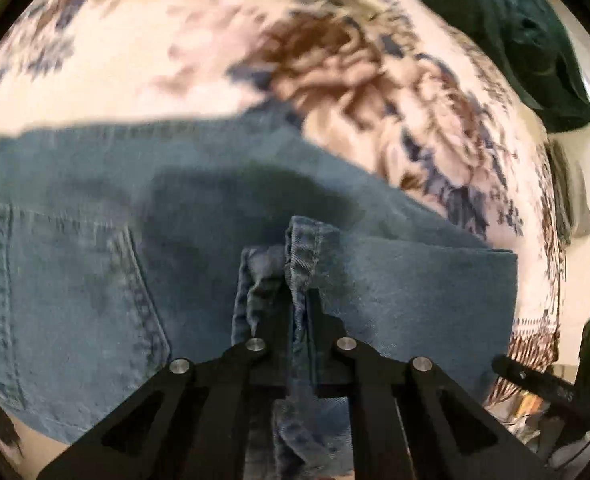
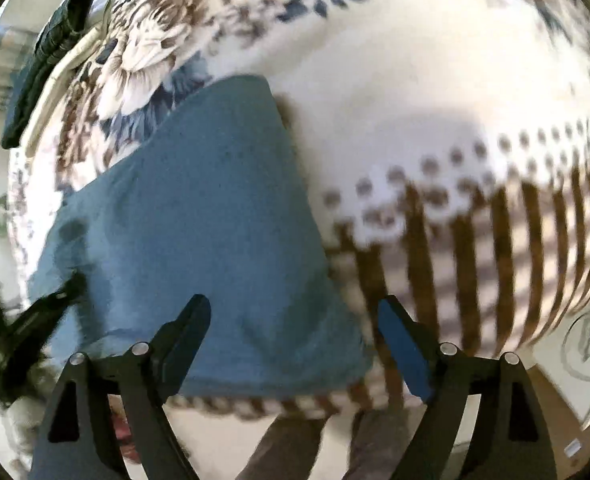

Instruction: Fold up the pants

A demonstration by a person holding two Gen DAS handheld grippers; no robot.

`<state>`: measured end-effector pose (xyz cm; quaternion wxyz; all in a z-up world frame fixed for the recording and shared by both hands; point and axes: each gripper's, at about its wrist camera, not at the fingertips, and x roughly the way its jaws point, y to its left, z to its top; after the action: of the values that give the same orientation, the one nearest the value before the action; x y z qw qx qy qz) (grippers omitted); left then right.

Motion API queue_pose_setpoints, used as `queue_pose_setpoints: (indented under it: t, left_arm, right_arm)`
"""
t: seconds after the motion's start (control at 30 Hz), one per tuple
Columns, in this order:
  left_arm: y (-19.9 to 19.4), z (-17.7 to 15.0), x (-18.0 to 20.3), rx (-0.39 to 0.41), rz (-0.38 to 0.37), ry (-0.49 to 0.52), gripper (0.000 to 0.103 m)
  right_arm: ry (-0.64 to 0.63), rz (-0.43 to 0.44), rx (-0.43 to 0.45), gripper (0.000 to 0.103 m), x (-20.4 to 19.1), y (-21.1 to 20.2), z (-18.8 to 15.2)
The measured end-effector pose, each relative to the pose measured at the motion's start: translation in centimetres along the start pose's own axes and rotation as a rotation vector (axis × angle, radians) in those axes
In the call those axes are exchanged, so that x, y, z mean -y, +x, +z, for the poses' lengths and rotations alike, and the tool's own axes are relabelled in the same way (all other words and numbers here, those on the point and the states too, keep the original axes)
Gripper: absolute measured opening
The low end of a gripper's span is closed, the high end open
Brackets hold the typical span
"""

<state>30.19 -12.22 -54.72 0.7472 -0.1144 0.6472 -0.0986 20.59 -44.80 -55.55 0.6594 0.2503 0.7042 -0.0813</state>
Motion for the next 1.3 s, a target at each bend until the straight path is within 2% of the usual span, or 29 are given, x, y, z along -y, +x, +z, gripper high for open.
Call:
queue_pose_setpoints:
  t: [0.1,0.17,0.23,0.33,0.4,0.43,0.47,0.57,0.63,0.73,0.93,1.1,1.2,1.3]
  left_arm:
    - [-0.9,0.6,0.4,0.053,0.002,0.028,0.004]
    - [-0.5,1.0,0.3,0.048,0.008,0.032,0.004]
    - [0.4,1.1,0.0,0.013,0.019,0.025,0.007]
    - [-0.3,0.3,-0.4,0.022,0.066,0.001,0.010]
    - [-1.4,-0.3,-0.8,0.043,0.070,-0.037,0.032]
    - [-1.8,-0.6,-1.0,0.050,0.068,-0.057,0.057]
    - [-2.3,-0.9,-1.3,0.063,0.064,-0.080,0.075]
    - [-4.6,-2.0,-2.9,0.129,0.046,-0.169,0.086]
    - [-5.8,-2.6,-4.5,0.152,0.032,-0.240,0.086]
    - [-8.3,-4.6,-8.9,0.205,-0.014,-0.390,0.086]
    - [-12.1,-10.1,-19.6,0.375,-0.068,-0.759,0.086]
    - [-9.5,-12.9,-26.7,0.398,-0.143,-1.000,0.086]
    - [-7.7,-12.6,-29.3,0.418,-0.172,-1.079,0.086]
    - [-6.6,-11.8,-31.3,0.451,-0.201,-1.112,0.086]
  right_arm:
    - [-0.033,-0.056,0.035,0.087,-1.0,0.2,0.6]
    - [-0.048,-0.086,0.041,0.087,-1.8,0.5,0.6]
    - [-0.062,-0.118,0.043,0.095,-2.7,1.3,0.7]
    - [-0.096,-0.183,0.072,0.102,-3.3,1.3,0.4]
    - [-0.124,-0.223,0.094,0.103,-4.3,1.1,0.2]
    - [-0.135,-0.235,0.099,0.103,-4.6,0.9,0.0]
    - [-0.144,-0.240,0.105,0.103,-4.9,0.6,-0.3]
    - [-0.172,-0.225,0.116,0.103,-6.5,-0.2,-1.1]
    - [-0.196,-0.204,0.149,0.103,-7.8,-1.2,-1.7]
    - [-0.215,-0.152,0.187,0.103,-9.8,-2.3,-2.4]
    - [-0.267,-0.087,0.191,0.103,-15.4,-1.4,-3.3]
    - [-0.277,-0.085,0.137,0.103,-17.7,1.3,-3.1]
    - [-0.301,-0.116,0.133,0.103,-19.0,2.5,-2.7]
    - [-0.311,-0.128,0.123,0.103,-19.7,3.5,-2.3]
